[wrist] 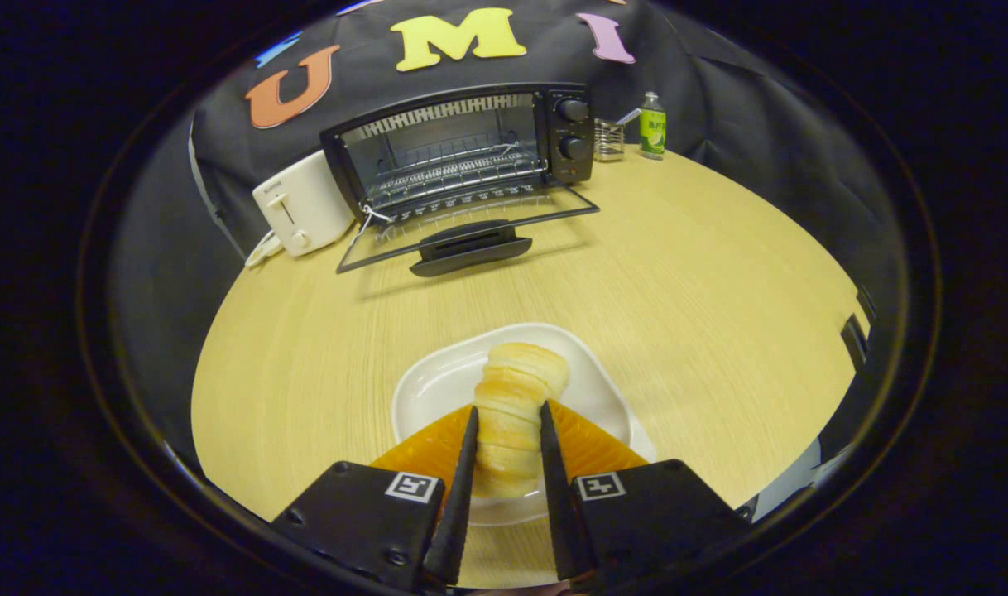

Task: Open the toaster oven, put the food inside, and close the toaster oven door.

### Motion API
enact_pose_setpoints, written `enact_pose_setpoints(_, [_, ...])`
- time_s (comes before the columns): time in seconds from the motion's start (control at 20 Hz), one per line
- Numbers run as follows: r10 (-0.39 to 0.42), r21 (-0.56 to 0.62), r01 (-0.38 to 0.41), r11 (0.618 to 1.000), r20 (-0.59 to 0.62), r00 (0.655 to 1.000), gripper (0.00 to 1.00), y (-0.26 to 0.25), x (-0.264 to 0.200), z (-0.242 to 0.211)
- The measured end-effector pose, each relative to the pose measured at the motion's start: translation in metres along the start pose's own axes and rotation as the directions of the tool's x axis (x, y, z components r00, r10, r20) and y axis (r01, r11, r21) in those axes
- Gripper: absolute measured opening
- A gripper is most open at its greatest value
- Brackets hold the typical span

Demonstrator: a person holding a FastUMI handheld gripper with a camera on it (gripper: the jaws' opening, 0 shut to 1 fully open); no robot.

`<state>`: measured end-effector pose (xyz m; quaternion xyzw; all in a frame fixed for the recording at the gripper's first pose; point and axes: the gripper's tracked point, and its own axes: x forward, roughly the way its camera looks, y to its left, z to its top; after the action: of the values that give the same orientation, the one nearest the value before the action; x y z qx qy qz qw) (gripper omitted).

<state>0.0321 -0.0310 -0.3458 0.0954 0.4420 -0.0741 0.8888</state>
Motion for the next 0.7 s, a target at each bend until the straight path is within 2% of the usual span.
enact_pose_setpoints(0.4, [0.073, 0.01, -0.074, 0.997, 0.103, 0.992, 0.39, 0.008, -0.036, 0.044])
enact_pose_setpoints(0.7, [0.121, 0.007, -0.124, 0.992, 0.198, 0.973, 0.39, 0.013, -0.06, 0.108])
